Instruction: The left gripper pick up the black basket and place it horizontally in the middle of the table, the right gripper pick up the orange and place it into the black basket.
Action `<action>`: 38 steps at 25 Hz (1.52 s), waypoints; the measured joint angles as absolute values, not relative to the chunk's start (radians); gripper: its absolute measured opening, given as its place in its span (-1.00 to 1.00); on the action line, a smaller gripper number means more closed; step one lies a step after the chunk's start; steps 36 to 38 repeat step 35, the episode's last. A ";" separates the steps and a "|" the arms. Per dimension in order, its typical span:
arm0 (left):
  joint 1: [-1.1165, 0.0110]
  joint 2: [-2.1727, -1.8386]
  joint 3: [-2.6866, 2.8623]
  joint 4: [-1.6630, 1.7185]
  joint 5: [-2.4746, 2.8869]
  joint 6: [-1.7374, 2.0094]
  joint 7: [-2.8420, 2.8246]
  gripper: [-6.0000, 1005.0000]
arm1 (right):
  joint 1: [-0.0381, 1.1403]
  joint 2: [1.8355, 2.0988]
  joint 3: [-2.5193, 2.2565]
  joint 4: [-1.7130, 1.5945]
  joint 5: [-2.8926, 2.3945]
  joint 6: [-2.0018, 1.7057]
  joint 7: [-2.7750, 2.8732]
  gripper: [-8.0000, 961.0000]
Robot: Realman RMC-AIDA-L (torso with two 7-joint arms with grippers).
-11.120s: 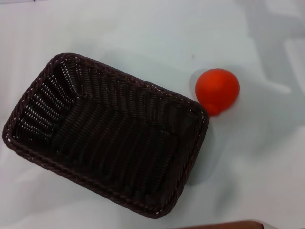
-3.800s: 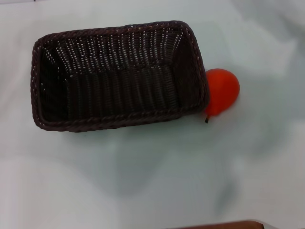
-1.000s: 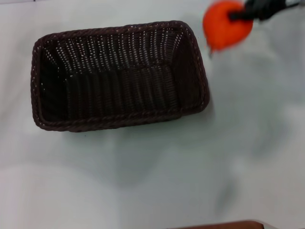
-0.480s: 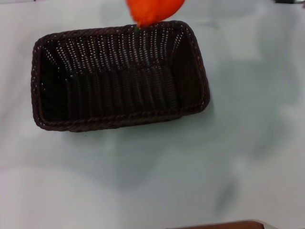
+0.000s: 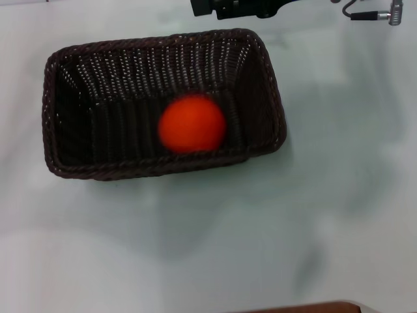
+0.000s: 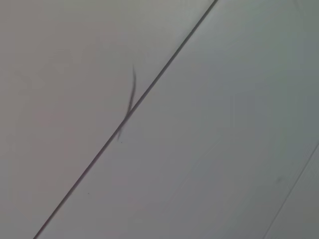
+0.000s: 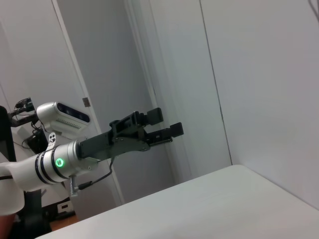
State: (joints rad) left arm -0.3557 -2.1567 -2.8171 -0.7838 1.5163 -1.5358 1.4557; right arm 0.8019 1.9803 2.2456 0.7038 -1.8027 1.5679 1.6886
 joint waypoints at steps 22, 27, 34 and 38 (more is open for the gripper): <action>-0.312 -2.164 -2.848 -0.595 1.239 -1.577 1.868 0.79 | 0.596 2.084 2.595 0.249 -0.857 1.381 0.754 0.47; -0.305 -2.164 -2.869 -0.462 1.094 -1.597 2.102 0.76 | 0.581 2.085 2.597 0.190 -0.689 1.384 0.707 0.47; -0.303 -2.165 -2.877 -0.379 0.999 -1.610 2.266 0.71 | 0.580 2.086 2.598 0.166 -0.640 1.370 0.708 0.47; -0.301 -2.166 -2.878 -0.377 0.991 -1.610 2.275 0.70 | 0.580 2.086 2.598 0.164 -0.640 1.366 0.708 0.47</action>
